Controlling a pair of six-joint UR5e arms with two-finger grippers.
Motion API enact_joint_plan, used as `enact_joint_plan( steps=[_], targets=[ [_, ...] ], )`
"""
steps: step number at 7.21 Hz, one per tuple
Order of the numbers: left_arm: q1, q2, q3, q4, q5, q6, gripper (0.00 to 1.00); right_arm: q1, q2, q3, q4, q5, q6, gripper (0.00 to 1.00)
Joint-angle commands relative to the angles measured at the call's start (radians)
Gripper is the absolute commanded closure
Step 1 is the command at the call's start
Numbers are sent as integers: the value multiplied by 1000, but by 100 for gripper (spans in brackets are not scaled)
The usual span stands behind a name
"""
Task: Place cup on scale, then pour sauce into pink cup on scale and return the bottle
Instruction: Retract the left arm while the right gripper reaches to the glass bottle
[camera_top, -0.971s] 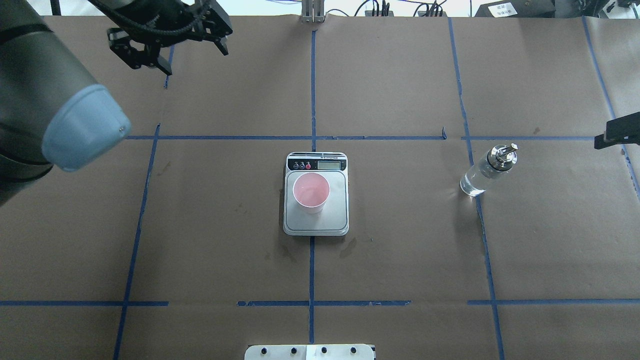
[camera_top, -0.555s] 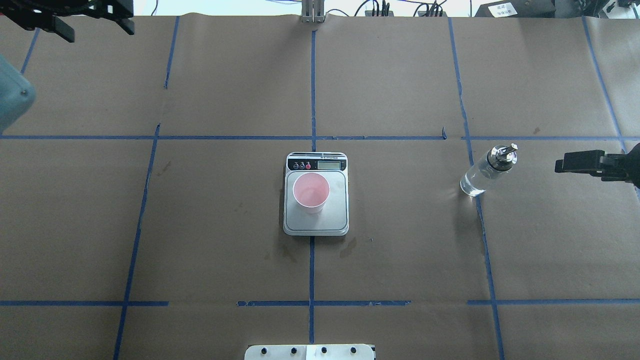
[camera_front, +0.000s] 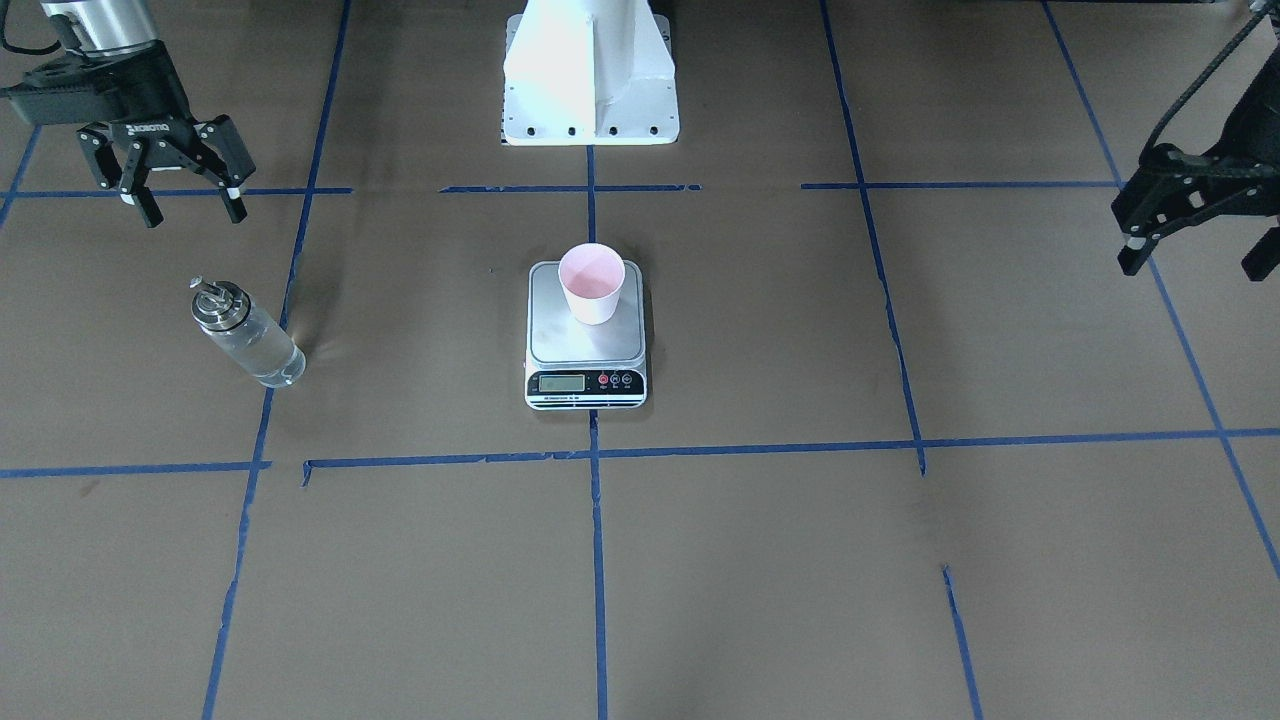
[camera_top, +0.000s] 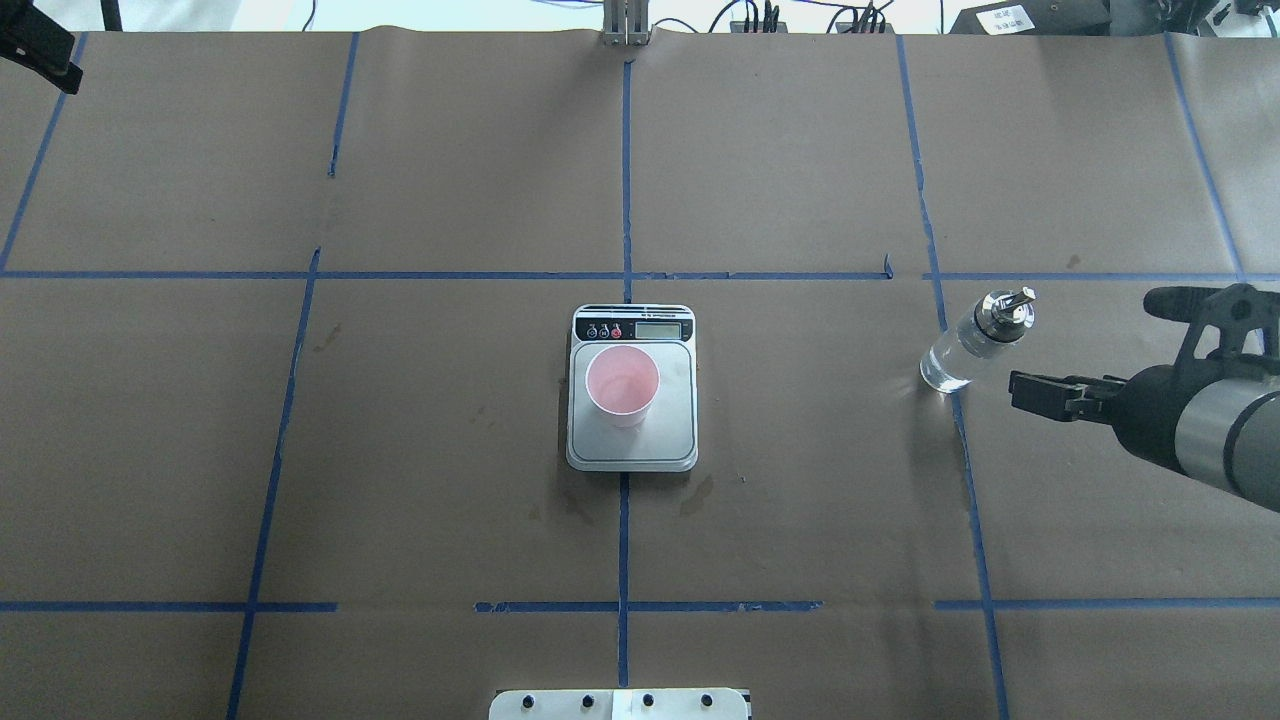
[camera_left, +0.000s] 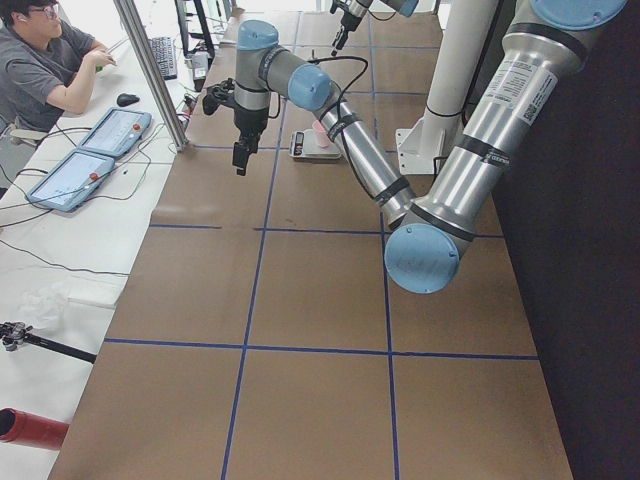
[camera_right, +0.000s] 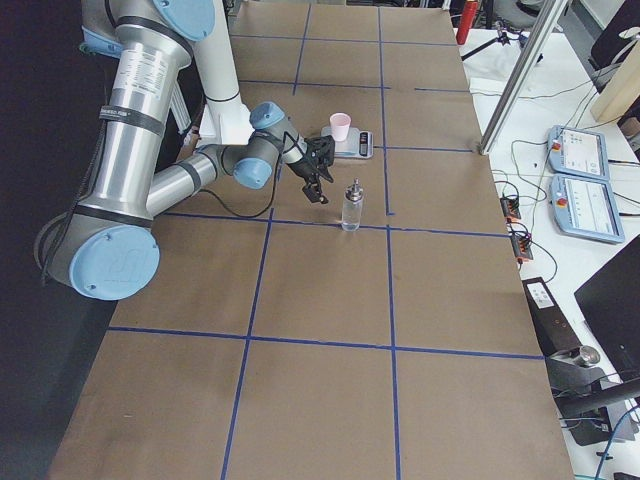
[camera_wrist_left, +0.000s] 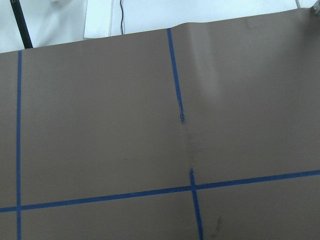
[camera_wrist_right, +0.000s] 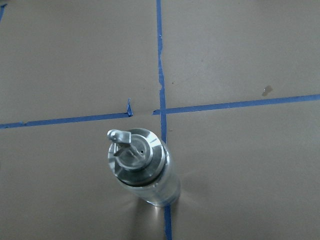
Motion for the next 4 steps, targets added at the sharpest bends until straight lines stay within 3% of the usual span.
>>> enact_joint_plan(
  steps=[1,3,4],
  targets=[
    [-8,113,26,-41,7,229,0,-99,24,-56,13,-227,2,0],
    [-8,176,55,-108,7,255,0,-107,55,-226,196,-327,-38,0],
    [-8,240,55,-221,7,253,0,-112,72,-272,230,-355,-65,0]
  ],
)
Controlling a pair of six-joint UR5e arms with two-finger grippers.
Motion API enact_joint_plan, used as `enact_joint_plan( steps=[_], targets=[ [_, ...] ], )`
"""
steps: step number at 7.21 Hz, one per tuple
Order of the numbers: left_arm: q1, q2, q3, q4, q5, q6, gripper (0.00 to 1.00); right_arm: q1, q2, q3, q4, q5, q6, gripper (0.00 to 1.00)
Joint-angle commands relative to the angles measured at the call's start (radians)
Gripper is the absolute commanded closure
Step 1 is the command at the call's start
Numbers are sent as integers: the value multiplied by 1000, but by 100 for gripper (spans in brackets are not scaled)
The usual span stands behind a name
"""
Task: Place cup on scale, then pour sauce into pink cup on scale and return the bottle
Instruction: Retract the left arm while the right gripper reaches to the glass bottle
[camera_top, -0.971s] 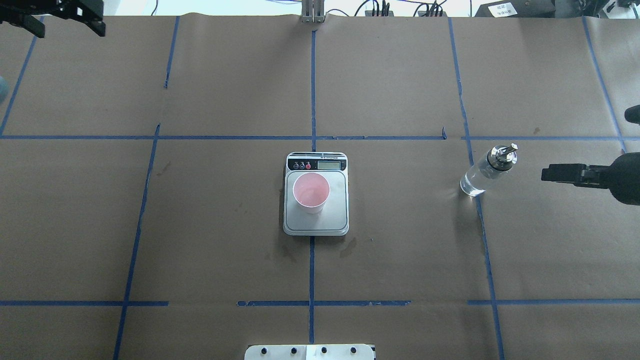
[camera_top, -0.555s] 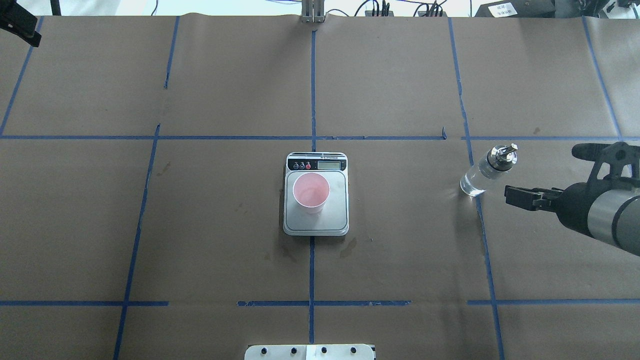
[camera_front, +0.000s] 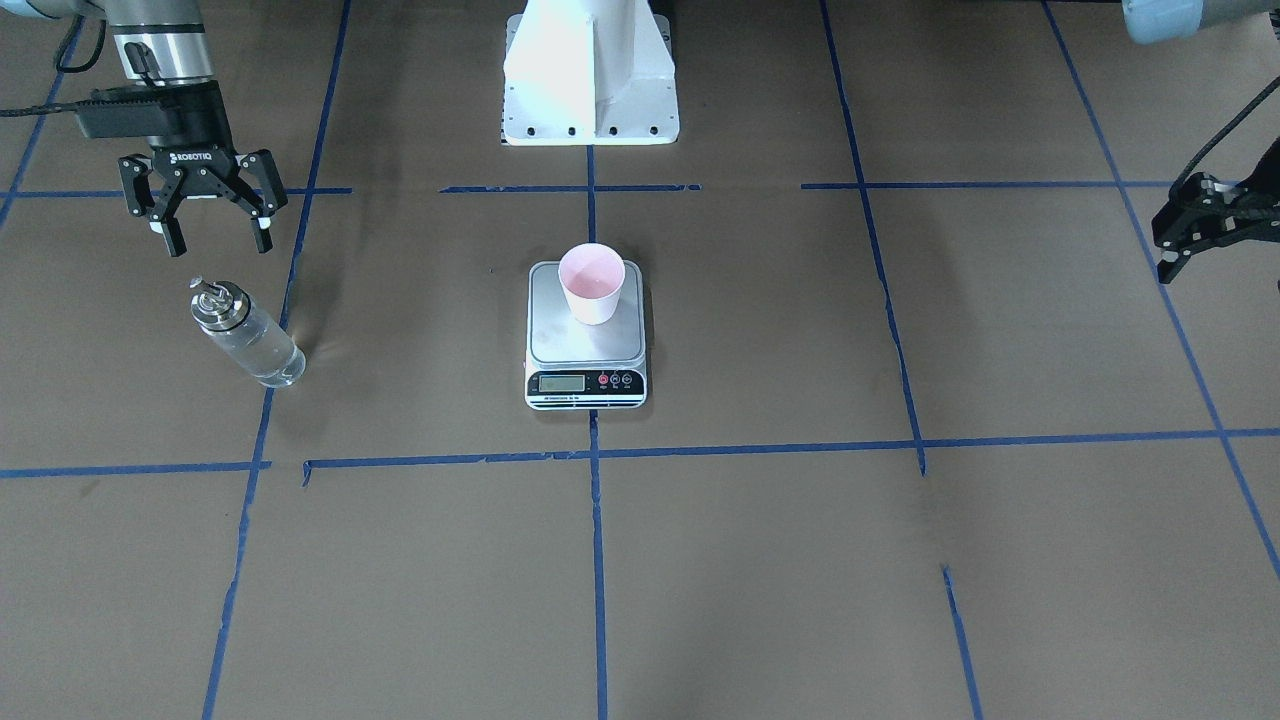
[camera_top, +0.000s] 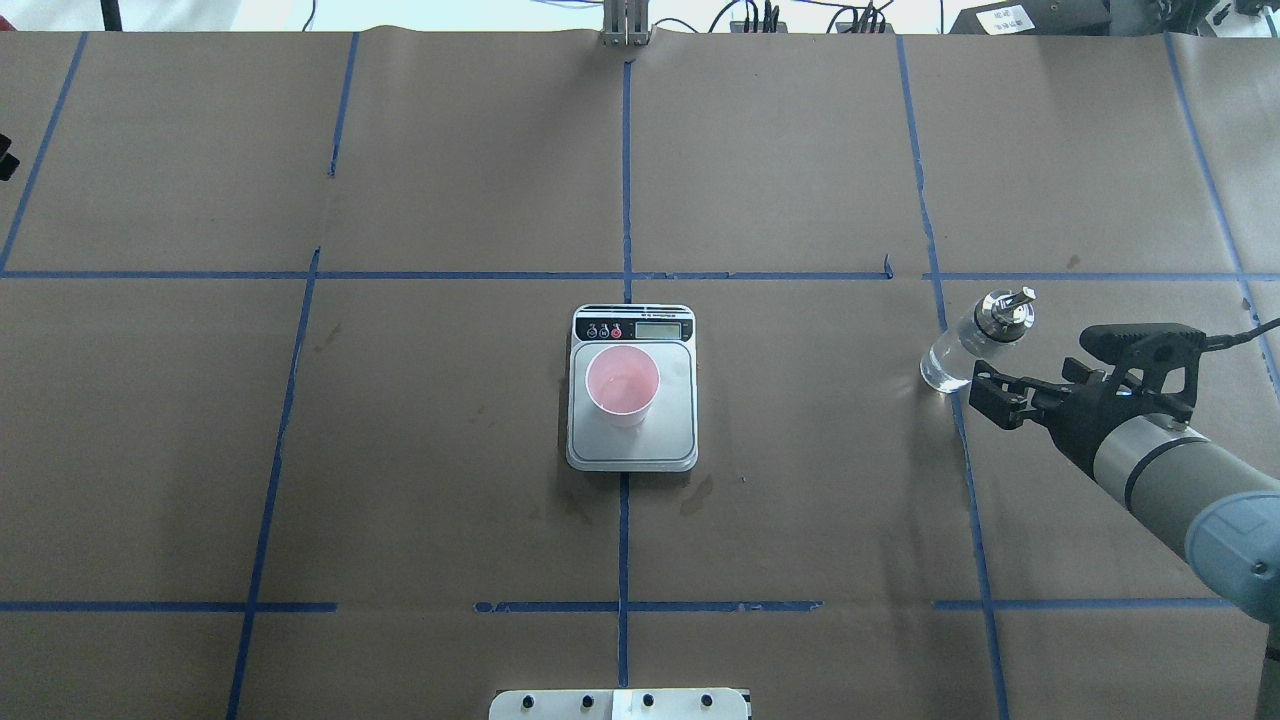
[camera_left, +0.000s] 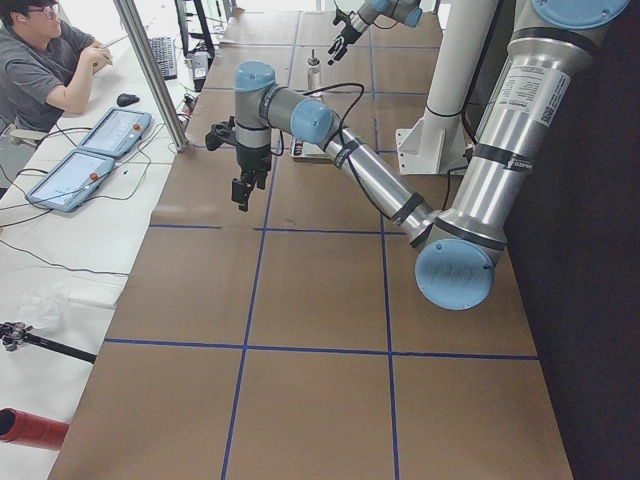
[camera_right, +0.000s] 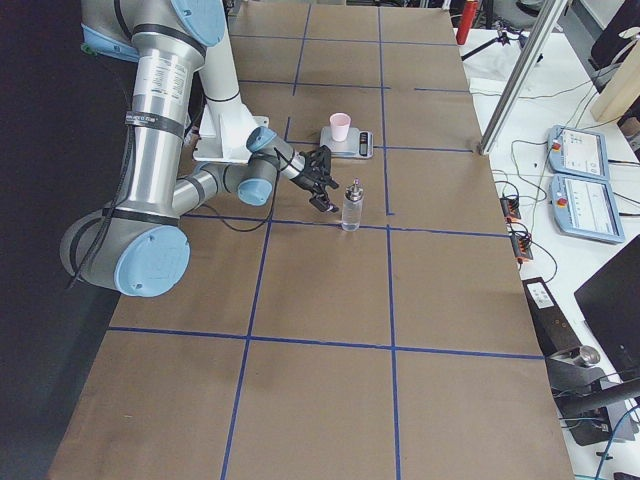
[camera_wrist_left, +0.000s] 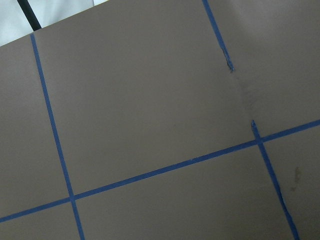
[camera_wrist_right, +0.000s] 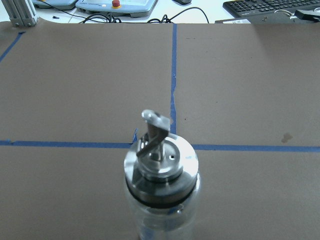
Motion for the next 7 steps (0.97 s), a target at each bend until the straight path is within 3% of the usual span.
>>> enact_joint_plan(
  steps=[1,7],
  targets=[
    [0,104,9,-170,0,7,0,-12,30,-90,69,-57,-32,0],
    [0,100,20,-173,0,5,0,-47,133,-195,69,-125,-35,0]
  ],
)
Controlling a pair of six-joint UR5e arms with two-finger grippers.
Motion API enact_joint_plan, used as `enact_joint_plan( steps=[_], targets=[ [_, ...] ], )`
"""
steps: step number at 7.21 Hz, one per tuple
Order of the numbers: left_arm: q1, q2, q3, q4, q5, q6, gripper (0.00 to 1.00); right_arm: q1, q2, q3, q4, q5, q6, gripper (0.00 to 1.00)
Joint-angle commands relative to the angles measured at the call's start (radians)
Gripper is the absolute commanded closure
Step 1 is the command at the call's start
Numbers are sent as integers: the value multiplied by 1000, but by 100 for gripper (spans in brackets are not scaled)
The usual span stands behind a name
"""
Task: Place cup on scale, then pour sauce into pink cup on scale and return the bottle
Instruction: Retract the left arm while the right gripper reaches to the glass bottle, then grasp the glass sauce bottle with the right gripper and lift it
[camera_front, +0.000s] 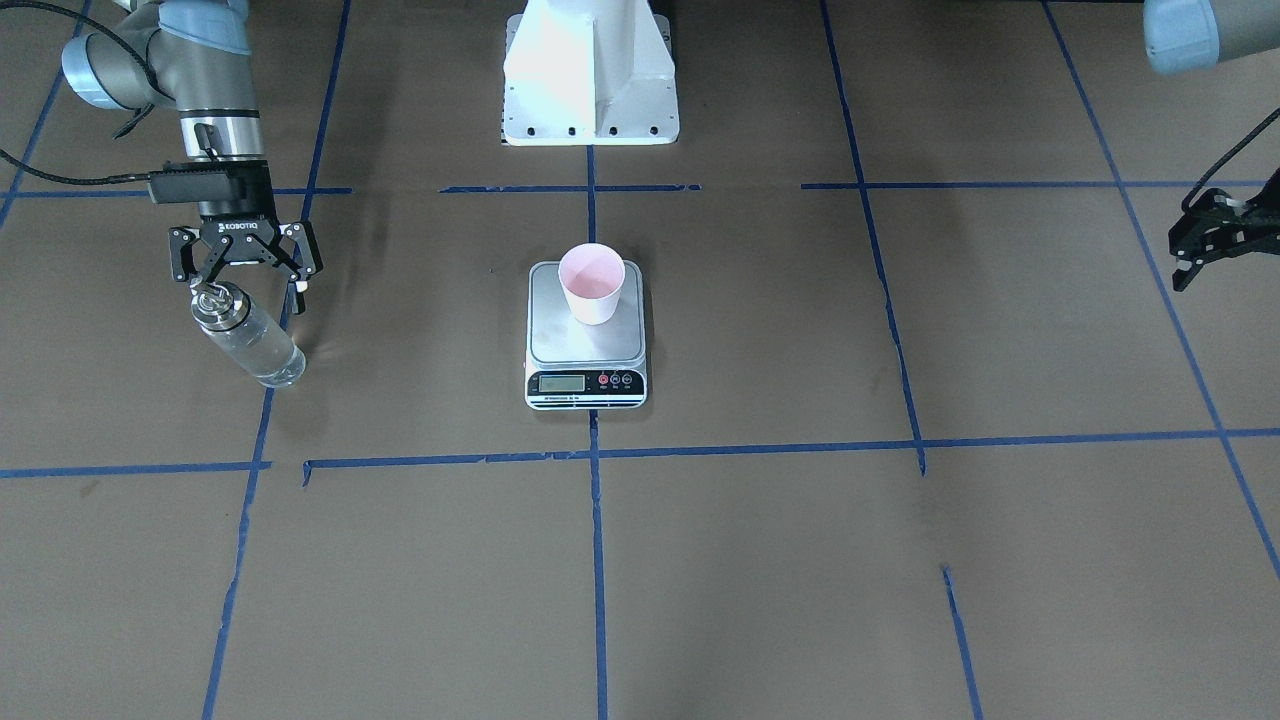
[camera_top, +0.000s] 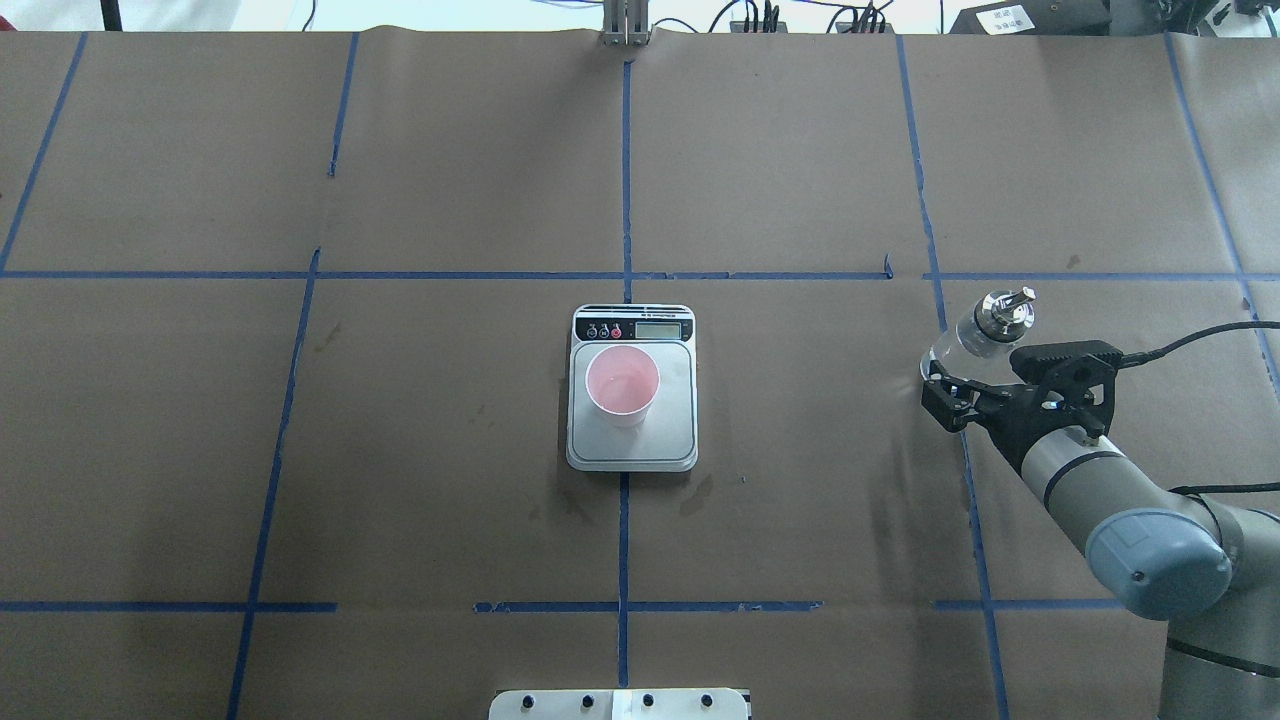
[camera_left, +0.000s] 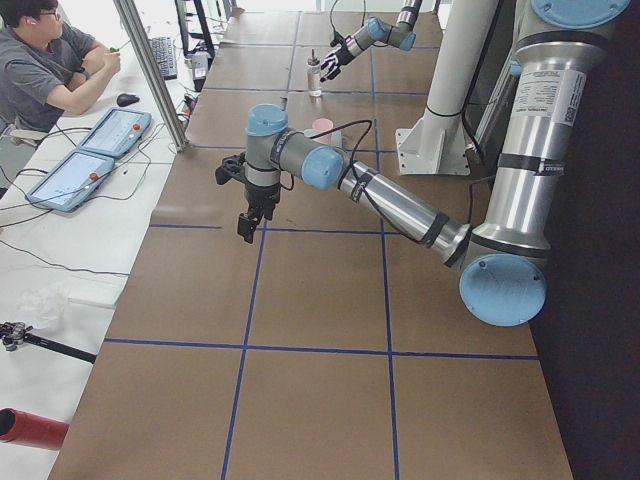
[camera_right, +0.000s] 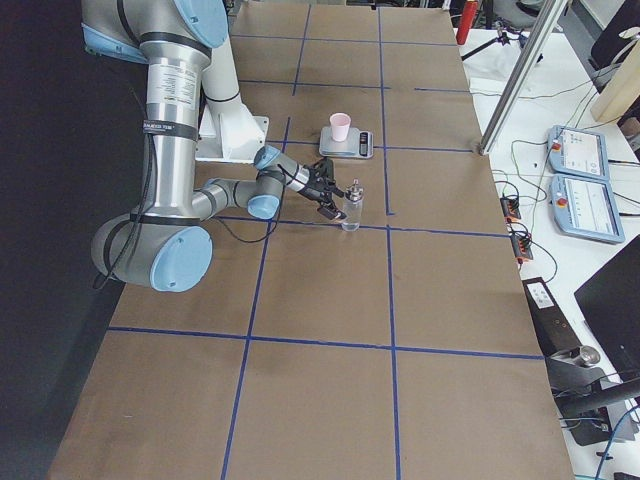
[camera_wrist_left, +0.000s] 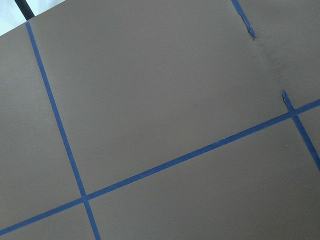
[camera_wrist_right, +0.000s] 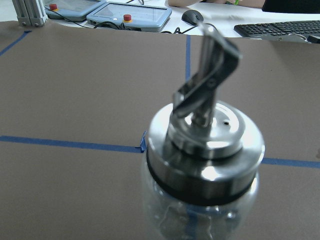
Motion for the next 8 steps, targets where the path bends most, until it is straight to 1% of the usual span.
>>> enact_joint_plan(
  steps=[1,4,8],
  targets=[
    [0,0,2,0,-1,0,0,-3,18,-34,0,-4,-3,0],
    [3,-2,2,0,-8,-3,0,1,50,-82,3,-5,-31,0],
    [5,-8,4,0,-5,-6,0,37,54,-93,0,-16,-54,0]
  ],
)
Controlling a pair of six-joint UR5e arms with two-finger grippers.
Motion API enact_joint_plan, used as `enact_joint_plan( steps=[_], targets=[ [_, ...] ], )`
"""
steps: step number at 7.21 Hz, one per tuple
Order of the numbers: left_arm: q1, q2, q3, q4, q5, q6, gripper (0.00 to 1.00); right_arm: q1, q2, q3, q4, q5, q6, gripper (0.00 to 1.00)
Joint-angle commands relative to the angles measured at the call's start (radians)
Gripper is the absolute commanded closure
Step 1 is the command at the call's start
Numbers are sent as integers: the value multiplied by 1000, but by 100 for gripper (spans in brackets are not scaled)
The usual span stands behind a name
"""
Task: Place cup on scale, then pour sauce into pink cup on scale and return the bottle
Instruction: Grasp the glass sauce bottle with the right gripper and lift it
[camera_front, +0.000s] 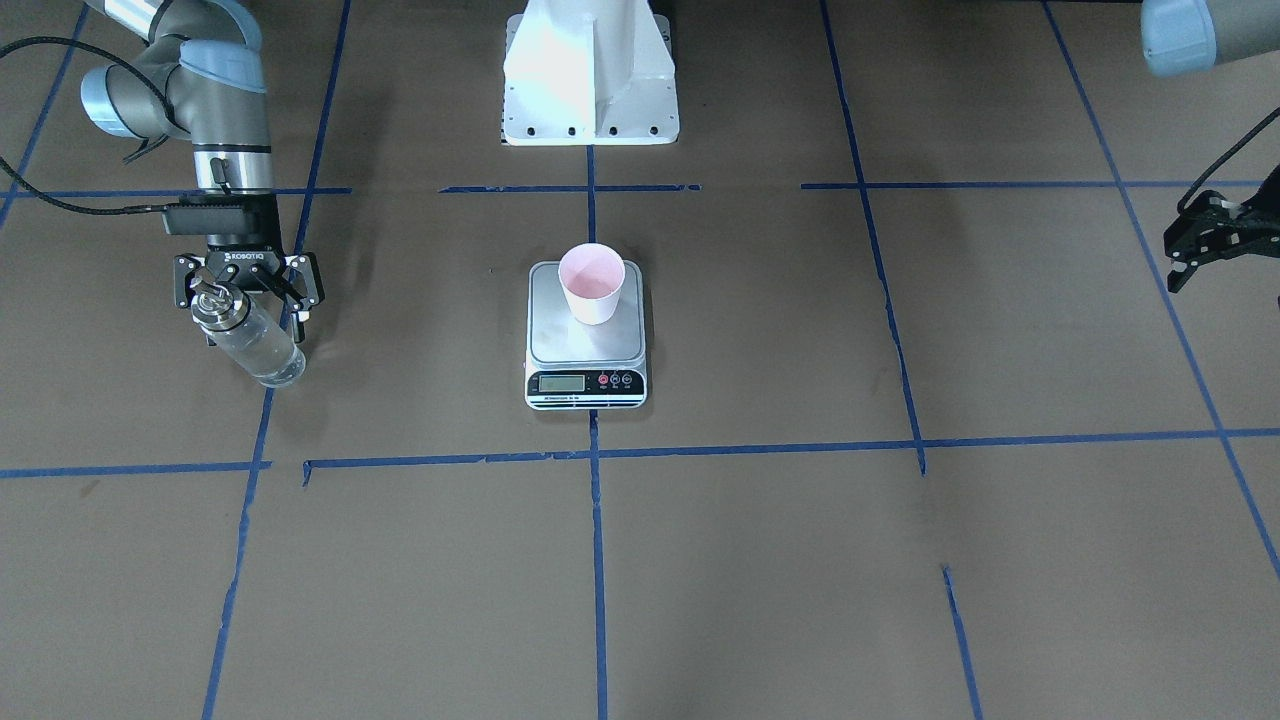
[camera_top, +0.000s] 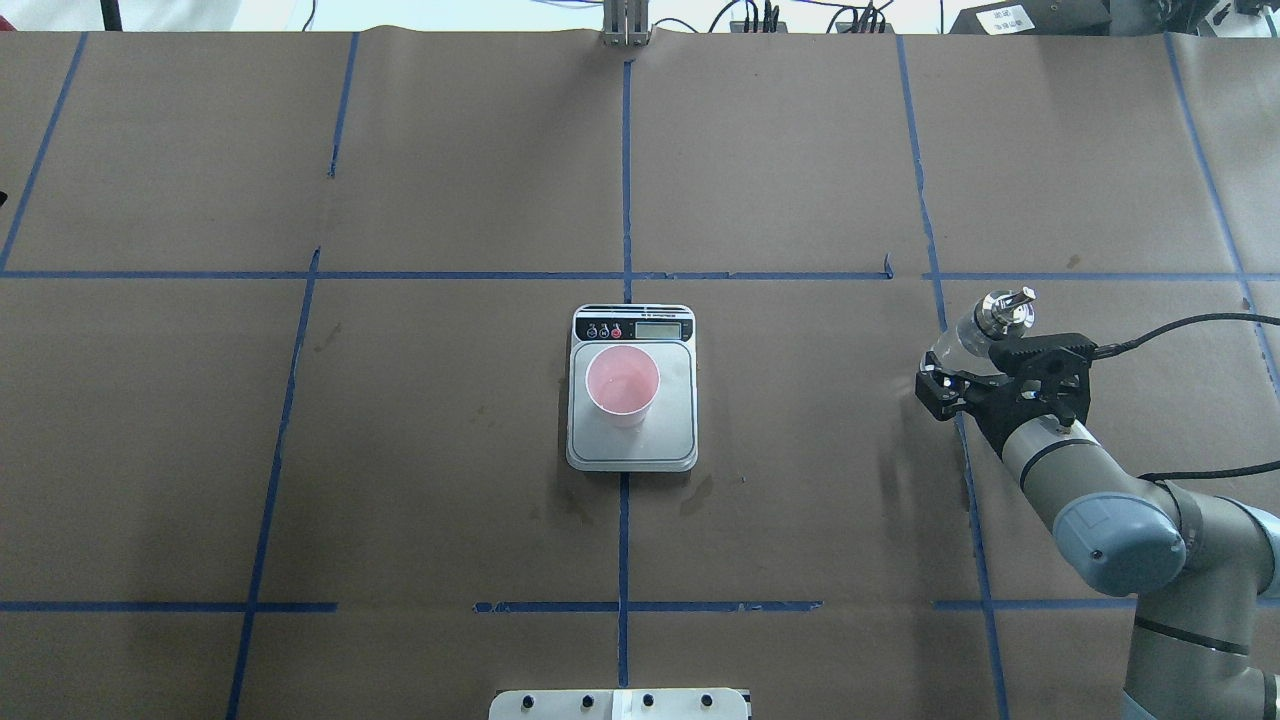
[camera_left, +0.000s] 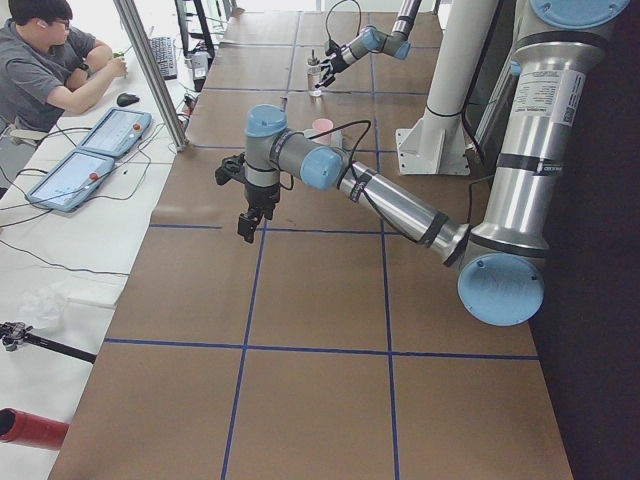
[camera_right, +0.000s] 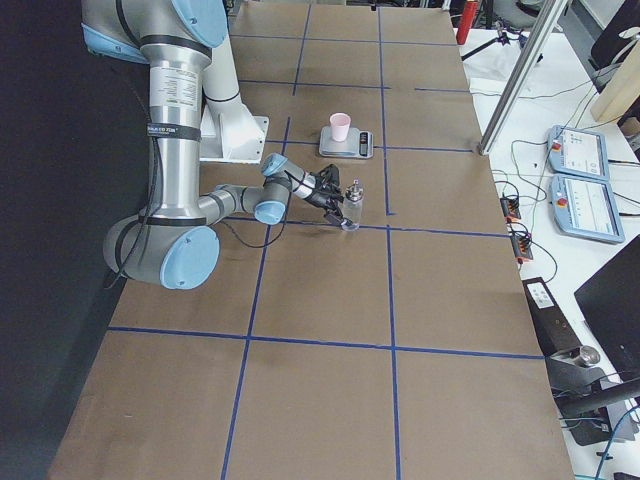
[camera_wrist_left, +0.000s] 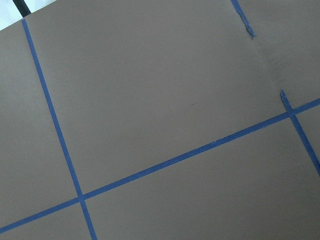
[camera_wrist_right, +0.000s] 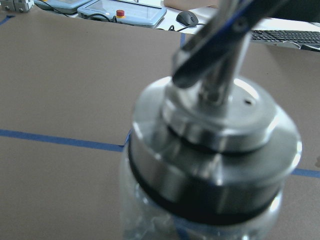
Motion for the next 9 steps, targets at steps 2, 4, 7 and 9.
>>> enact_joint_plan(
  steps=[2,4,7,9],
  targets=[
    [0,-2,-1,0,2,0,0,11,33,-32,0,0,-8,0],
    [0,-4,-3,0,-1,-2,0,18,44,-38,0,0,-11,0],
    [0,-5,-11,0,-4,-5,0,49,58,-24,5,9,-55,100],
    [-1,-5,-12,0,-4,-8,0,95,55,28,45,69,-117,100]
  ],
)
